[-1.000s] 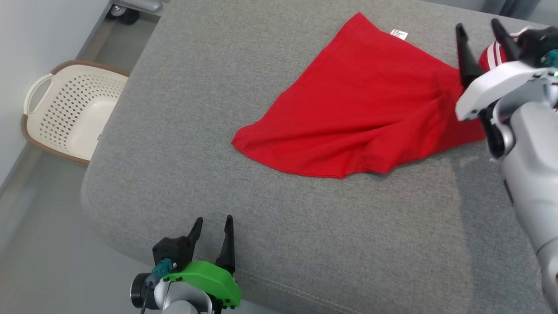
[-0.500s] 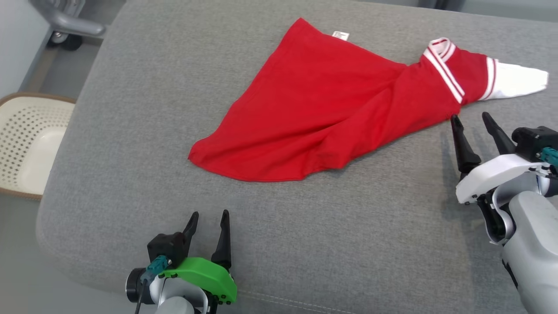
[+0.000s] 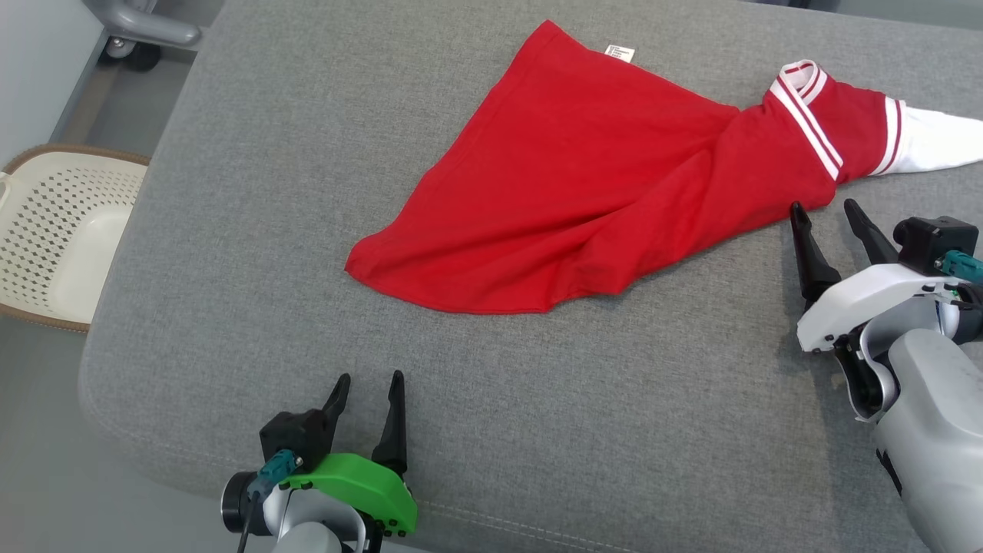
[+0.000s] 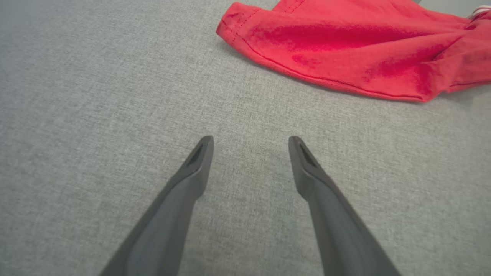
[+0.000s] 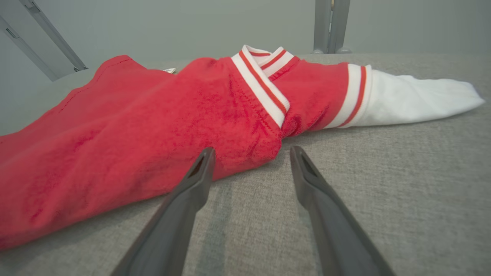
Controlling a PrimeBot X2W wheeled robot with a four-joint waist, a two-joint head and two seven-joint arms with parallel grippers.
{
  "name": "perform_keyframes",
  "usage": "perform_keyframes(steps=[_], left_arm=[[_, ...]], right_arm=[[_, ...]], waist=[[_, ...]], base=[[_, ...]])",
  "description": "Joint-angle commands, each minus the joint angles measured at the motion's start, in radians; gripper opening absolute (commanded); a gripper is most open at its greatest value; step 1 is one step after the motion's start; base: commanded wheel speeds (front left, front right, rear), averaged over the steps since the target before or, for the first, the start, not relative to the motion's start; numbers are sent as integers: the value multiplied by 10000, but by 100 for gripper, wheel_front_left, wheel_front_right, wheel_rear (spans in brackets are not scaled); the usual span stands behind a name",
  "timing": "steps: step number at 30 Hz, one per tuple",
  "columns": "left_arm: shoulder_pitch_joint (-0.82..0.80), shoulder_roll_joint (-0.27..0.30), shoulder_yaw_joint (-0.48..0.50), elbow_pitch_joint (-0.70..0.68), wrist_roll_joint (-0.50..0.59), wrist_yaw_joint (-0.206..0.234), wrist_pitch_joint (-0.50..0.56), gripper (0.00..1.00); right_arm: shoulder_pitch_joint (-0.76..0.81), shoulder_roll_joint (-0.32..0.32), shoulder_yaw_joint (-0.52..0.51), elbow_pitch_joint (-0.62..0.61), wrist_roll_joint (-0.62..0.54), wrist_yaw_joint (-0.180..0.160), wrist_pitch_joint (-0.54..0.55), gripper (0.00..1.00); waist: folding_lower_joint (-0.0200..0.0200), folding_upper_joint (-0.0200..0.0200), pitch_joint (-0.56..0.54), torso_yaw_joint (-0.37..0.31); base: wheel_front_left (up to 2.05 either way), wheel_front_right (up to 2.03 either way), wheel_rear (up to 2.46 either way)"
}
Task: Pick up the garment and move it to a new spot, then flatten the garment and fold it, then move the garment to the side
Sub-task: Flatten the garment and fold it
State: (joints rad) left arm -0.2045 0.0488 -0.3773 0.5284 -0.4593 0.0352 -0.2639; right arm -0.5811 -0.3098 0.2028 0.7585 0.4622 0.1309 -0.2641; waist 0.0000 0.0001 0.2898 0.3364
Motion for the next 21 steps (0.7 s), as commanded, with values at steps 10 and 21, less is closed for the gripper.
perform_keyframes(steps=[10,21], left_arm=[[-228,38,89,-123,62,-27,-2,100],[-287,38,219,-111,194,-25,-2,100]], right_arm=[[-288,-43,-36,309,308,-5,2,62],[-366,41,173,46,395,-5,2,0]], waist=[[0,-1,296,76],[0,-1,425,5]], base=[[0,0,0],[0,0,0]])
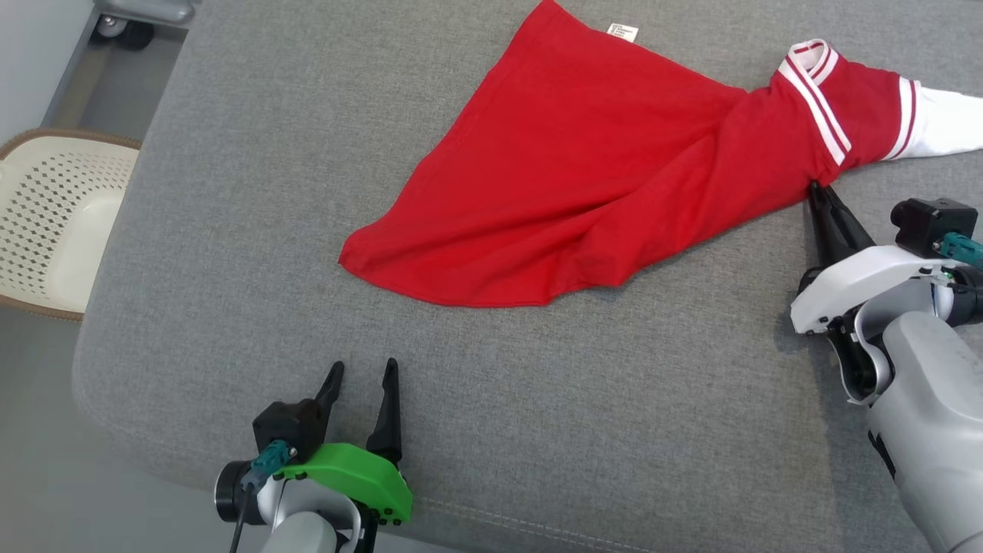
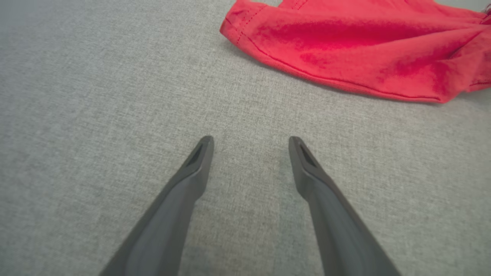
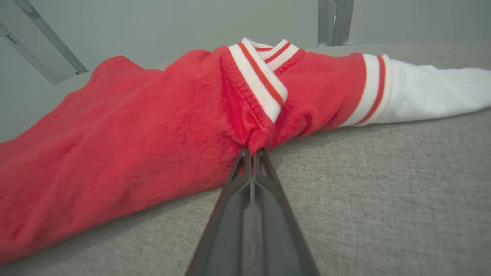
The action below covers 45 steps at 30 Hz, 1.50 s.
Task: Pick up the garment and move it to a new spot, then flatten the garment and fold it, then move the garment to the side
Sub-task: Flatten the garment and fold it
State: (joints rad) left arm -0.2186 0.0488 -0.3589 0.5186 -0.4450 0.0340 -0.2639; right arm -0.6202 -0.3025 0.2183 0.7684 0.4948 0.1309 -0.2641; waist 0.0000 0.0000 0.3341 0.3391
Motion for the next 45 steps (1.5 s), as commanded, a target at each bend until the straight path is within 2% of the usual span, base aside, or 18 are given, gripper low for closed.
perform_keyframes(steps=[1,5,12,15,20,21,22,23,24,30,33,40,45], left_arm=[[-142,38,51,-4,66,-4,-2,100],[-106,39,95,2,88,-42,-2,100],[241,39,272,125,192,-71,-2,100],[340,39,366,213,245,-116,-2,100],[591,41,452,333,261,-138,-2,100],[630,39,463,338,266,-123,-2,100],[672,39,471,338,264,-108,-2,100],[716,38,468,351,267,-116,-2,100],[716,38,468,351,267,-116,-2,100],[817,42,330,549,295,-218,-2,100],[888,39,333,566,295,-199,-2,100],[972,39,439,589,376,-240,-2,100],[783,39,349,532,343,-300,-1,100]], right_arm=[[46,-35,43,-116,62,-5,2,0],[150,36,82,-776,193,-5,2,0],[177,69,296,-2825,579,-5,0,0],[104,13,385,-3334,651,-5,0,0],[379,180,-17,-3833,615,-5,0,0],[422,259,-165,-3885,608,-5,2,25],[444,321,-280,-3915,506,-5,2,94],[517,415,-344,-3781,469,-5,2,100],[517,415,-344,-3781,469,-5,2,100],[720,632,11,-1609,155,-4,2,100],[1074,617,104,-1023,81,-5,-3,100],[2185,500,-127,-633,136,-5,-5,100],[2282,530,-110,-629,133,-5,-8,100]], waist=[[0,0,-41,-54],[0,0,-204,-211],[0,0,-918,-664],[0,0,-1295,-852],[0,0,-1887,-1070],[0,0,-1962,-1111],[0,0,-1998,-1154],[0,0,-2009,-1200],[0,0,-2009,-1200],[0,0,-2026,-1351],[0,0,-2028,-1410],[0,0,-1980,-1524],[0,0,-1741,-1440]], base=[[0,0,0],[0,0,0],[0,0,0],[0,0,0],[0,0,0],[0,0,0],[0,0,0],[0,0,0],[0,0,0],[0,0,0],[0,0,0],[0,0,0],[0,0,0]])
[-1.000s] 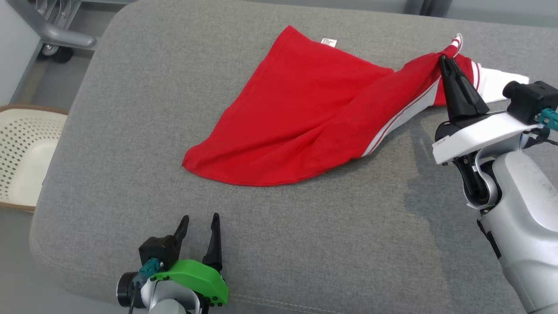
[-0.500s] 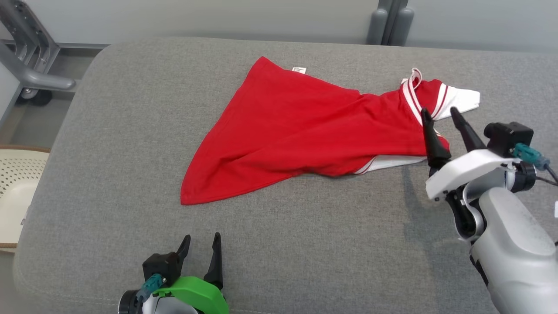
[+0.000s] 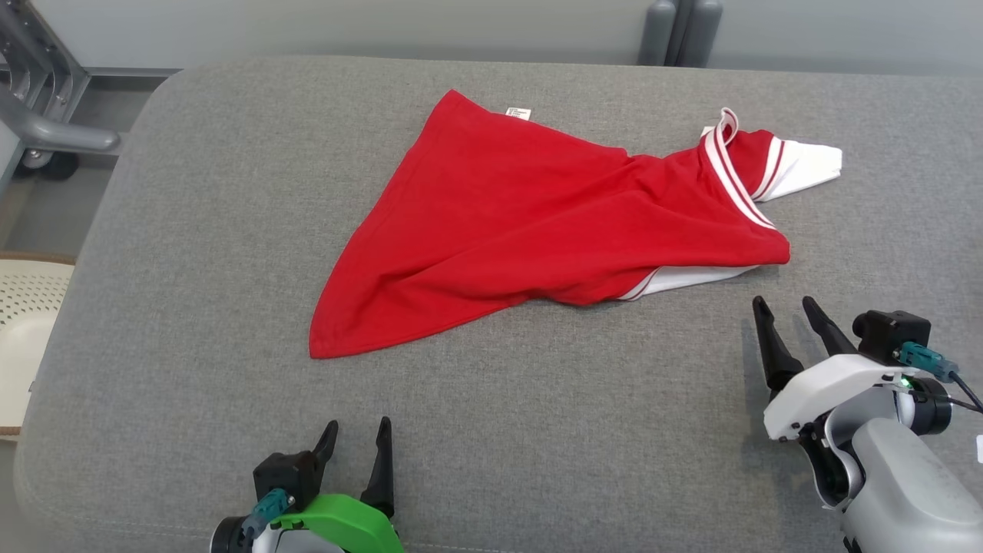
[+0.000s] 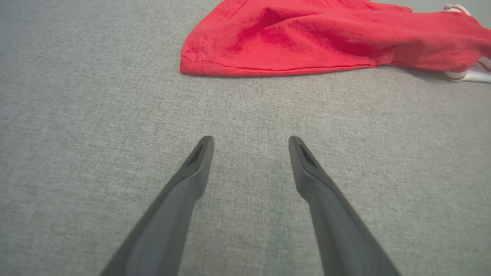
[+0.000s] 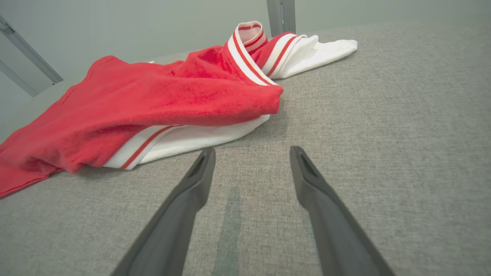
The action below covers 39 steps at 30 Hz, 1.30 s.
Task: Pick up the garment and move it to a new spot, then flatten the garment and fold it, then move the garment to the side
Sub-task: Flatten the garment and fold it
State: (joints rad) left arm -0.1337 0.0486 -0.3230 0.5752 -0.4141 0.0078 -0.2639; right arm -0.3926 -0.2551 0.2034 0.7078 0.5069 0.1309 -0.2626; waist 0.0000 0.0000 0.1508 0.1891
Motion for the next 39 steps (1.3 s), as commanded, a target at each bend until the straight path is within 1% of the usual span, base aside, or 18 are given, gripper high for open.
perform_keyframes(steps=[1,6,10,17,18,19,20,23,26,29,34,38,39], left_arm=[[-97,41,-41,-38,23,-48,-2,100],[-235,40,-166,-87,-26,-26,-2,100],[-315,38,-223,-131,-31,-12,-2,100],[-416,40,-220,-204,-58,18,-2,100],[-419,40,-225,-209,-72,18,-2,100],[-421,40,-226,-213,-82,29,-2,100],[-410,40,-218,-216,-100,45,-2,100],[-339,40,-188,-202,-126,86,-2,100],[-250,38,-126,-162,-129,36,-2,100],[-139,40,-22,-139,-57,-53,-2,100],[-42,43,87,-124,44,-120,-2,100],[117,43,91,-78,68,-140,-1,100],[145,44,118,-49,74,-131,-2,100]], right_arm=[[-60,78,57,-44,21,-5,-23,100],[-475,167,-98,219,63,-5,-24,100],[-798,191,-358,672,87,-5,-22,100],[-1232,273,-675,1237,-289,-5,-23,100],[-1264,298,-650,1338,-367,-5,-23,80],[-1317,315,-634,1419,-430,-5,-21,12],[-1337,334,-636,1474,-483,-5,-8,0],[-1256,394,-620,1448,-509,-4,-1,0],[-1088,353,-761,769,-510,-5,-14,0],[-869,398,-756,-472,-395,-5,-14,0],[-674,197,-830,-2678,-317,-5,-14,0],[-515,215,-956,-3814,-250,-5,-12,0],[-399,233,-989,-3990,-266,-5,-12,68]], waist=[[0,0,137,99],[0,0,457,483],[0,0,698,792],[0,0,968,1133],[0,0,978,1150],[0,0,981,1157],[0,0,968,1143],[0,0,887,1042],[0,0,693,733],[0,0,379,285],[0,0,-148,-381],[0,0,-525,-715],[0,0,-610,-786]], base=[[0,0,0],[0,0,0],[0,0,0],[0,0,0],[0,0,0],[0,0,0],[0,0,0],[0,0,0],[0,0,0],[0,0,0],[0,0,0],[0,0,0],[0,0,0]])
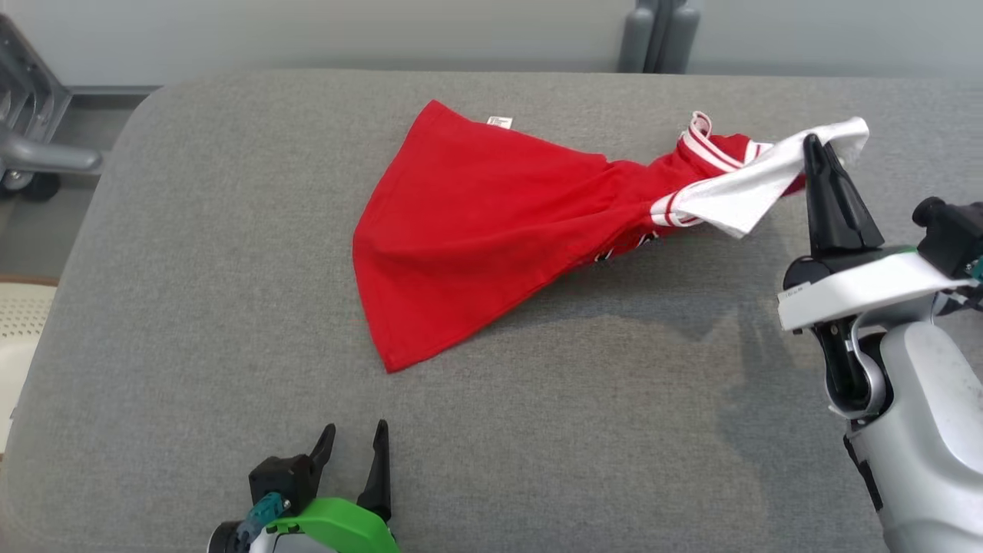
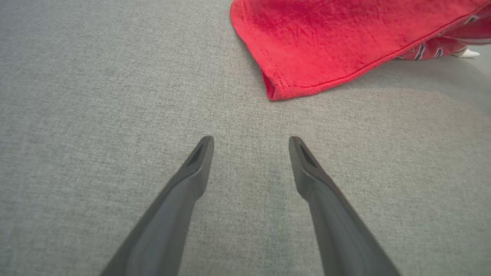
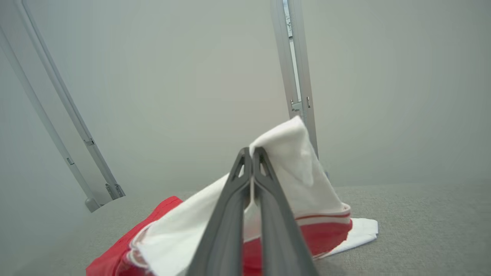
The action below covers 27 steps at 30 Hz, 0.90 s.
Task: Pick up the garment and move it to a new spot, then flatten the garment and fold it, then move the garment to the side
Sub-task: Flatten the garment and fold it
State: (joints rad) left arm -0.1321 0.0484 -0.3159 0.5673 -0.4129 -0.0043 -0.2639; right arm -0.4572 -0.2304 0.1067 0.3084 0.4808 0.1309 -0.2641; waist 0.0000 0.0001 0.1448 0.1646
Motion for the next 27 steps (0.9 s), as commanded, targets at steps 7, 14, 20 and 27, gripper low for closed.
perform_keyframes(steps=[7,14,20,27], left_arm=[[402,45,174,137,14,20,-2,100],[443,46,362,193,141,20,-2,100],[354,45,549,170,300,87,-2,100],[-7,45,769,319,444,147,-2,100]], right_arm=[[1844,181,-599,-1277,-409,-5,3,100],[3505,504,-1276,-822,-649,-4,3,100],[3701,752,-1179,113,-884,-4,3,100],[3346,979,-891,906,-1148,-5,3,100]], waist=[[0,-1,-955,-876],[0,-1,-1153,-1110],[0,-1,-1205,-1288],[0,-1,-982,-1476]], base=[[0,0,0],[0,0,0],[0,0,0],[0,0,0]])
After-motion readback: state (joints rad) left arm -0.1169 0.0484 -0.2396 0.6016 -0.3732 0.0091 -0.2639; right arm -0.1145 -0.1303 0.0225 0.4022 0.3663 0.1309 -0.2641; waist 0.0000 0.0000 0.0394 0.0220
